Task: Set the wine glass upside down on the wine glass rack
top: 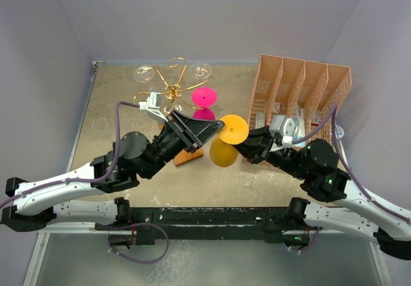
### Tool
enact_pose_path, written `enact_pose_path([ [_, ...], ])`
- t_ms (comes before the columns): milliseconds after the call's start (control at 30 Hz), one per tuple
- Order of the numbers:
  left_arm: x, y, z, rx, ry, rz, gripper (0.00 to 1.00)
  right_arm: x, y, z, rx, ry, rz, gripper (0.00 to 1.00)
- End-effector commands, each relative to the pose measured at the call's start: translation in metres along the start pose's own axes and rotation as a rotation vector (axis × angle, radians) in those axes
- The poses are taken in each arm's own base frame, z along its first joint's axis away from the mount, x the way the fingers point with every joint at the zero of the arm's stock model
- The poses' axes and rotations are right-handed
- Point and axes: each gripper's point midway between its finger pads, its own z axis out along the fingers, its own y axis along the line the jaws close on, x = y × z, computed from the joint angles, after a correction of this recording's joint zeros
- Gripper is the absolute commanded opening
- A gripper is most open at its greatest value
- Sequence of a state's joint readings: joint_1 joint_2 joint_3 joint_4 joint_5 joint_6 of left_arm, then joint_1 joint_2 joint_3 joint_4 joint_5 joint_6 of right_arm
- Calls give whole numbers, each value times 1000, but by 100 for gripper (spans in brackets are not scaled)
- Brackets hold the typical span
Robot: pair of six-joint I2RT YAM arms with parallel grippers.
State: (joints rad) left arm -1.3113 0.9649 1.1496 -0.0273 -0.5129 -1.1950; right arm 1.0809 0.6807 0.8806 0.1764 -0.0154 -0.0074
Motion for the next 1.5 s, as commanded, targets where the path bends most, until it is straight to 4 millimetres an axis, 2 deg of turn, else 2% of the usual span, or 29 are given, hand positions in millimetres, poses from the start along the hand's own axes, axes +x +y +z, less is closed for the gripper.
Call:
enact_pose_path([
  [0,-2,-4,0,21,-10,-30,24,-27,4,4,-27,-99,-19,0],
  [133,-5,-7,0,28,-17,-24,10,-23,7,6,-42,-98,-13,0],
  [200,-7,-10,-1,30,-22,-20,0,-23,8,7,-50,-92,-6,0],
  [367,-18,-25,-2,55,-47,-8,0,-25,6,6,-32,-92,23,1],
  [433,-26,-33,-3,66,-69,3,0,-29,4,5,-19,-103,41,9],
  [533,-44,-45,-7,66,-123,22,0,-29,2,3,-2,-100,67,37],
  [600,-56,-50,-10,60,-165,21,0,-30,0,1,12,-103,79,50],
  [767,-72,-48,-18,48,-222,-18,0,-36,-3,-5,31,-118,88,68],
  [933,-84,-49,-27,47,-258,-73,0,-43,-6,-11,45,-137,99,72],
  [1167,-121,-49,-47,18,-388,-110,0,-55,-10,-21,70,-181,118,73],
  [1467,-165,-42,-74,-62,-553,-129,0,-51,-14,-26,100,-173,149,73],
])
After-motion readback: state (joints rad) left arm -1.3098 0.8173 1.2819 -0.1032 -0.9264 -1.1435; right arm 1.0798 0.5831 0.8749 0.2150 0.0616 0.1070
